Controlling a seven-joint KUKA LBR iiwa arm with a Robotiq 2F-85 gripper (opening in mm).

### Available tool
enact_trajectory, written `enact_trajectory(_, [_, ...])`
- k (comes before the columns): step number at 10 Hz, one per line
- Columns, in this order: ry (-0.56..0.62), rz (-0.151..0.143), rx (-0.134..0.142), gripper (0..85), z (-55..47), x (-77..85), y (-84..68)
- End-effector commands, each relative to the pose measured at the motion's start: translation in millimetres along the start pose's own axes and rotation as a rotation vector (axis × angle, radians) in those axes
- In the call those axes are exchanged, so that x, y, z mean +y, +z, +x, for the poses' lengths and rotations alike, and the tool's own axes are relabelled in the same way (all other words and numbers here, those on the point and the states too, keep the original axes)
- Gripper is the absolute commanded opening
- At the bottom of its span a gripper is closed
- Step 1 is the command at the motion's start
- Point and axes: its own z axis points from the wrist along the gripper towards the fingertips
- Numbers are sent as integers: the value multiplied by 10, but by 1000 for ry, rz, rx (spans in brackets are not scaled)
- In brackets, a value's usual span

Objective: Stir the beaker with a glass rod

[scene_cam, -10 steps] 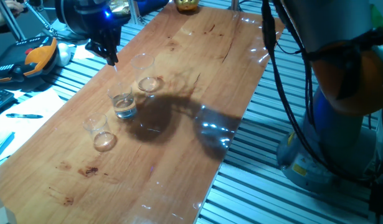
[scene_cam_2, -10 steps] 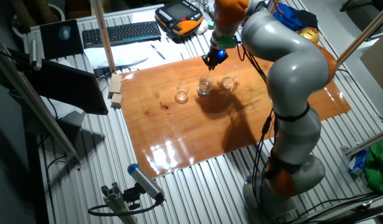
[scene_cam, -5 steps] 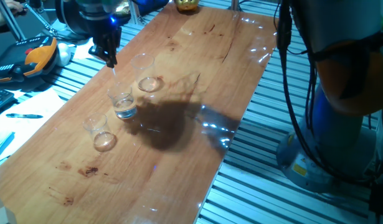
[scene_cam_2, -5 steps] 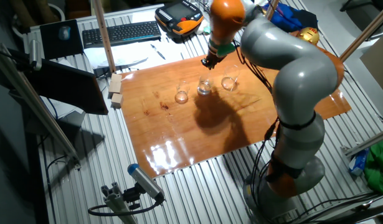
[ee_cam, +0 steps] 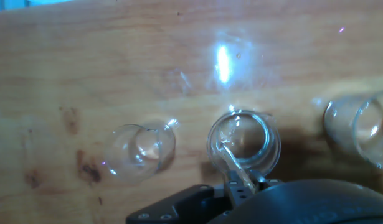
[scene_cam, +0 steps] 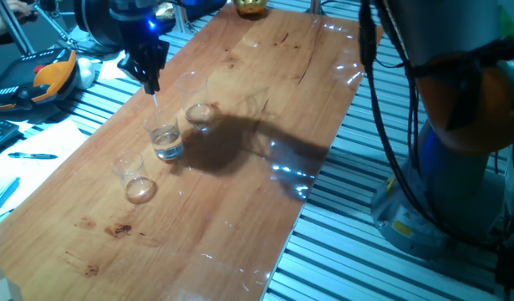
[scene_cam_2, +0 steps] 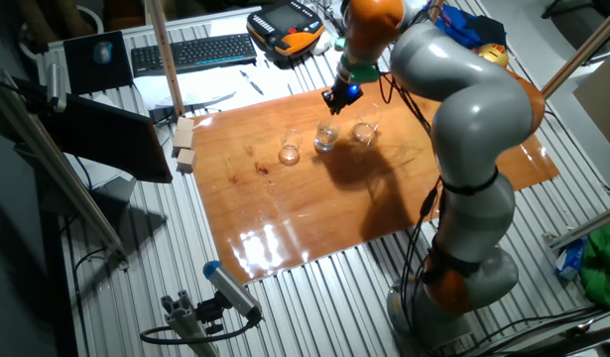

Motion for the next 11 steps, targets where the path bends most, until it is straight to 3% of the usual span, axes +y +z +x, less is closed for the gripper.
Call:
enact_trajectory(1, [-51,75,-7,0,1,-6,-35])
enact_trajectory(2, [-116,138,-39,0,2,-4,-85])
enact_trajectory(4, [-220,218,-96,0,-9,0,-129])
enact_trajectory(5, [-242,234,-113,0,-10,4,-135])
enact_trajectory(6, [-229,215,-148,0,-19,8,-122])
enact_trajectory(7, [-139,120,-173,0,-27,13,-87])
enact_trajectory(8, [-19,3,-176,0,-27,28,-16])
enact_trajectory(9, [66,-82,-164,0,-22,37,58])
enact_trajectory(10, [129,-133,-127,0,-16,43,89])
enact_trajectory(11, [162,-149,-91,0,-14,43,89])
